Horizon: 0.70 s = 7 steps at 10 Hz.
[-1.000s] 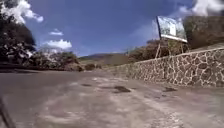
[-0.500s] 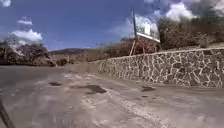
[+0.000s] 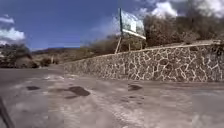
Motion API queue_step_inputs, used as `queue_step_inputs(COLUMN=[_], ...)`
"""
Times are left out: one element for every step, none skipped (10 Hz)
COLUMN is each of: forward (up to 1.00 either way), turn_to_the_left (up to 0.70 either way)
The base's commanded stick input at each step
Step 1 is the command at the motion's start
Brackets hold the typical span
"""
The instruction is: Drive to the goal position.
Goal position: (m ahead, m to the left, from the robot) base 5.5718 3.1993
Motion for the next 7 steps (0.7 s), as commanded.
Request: queue_step_inputs(forward=[0.7,0.7,0.7,0.7,0.7,0.7,0.7], turn_to_the_left=[0.0,0.0,0.0,0.0,0.0,0.0,0.0])
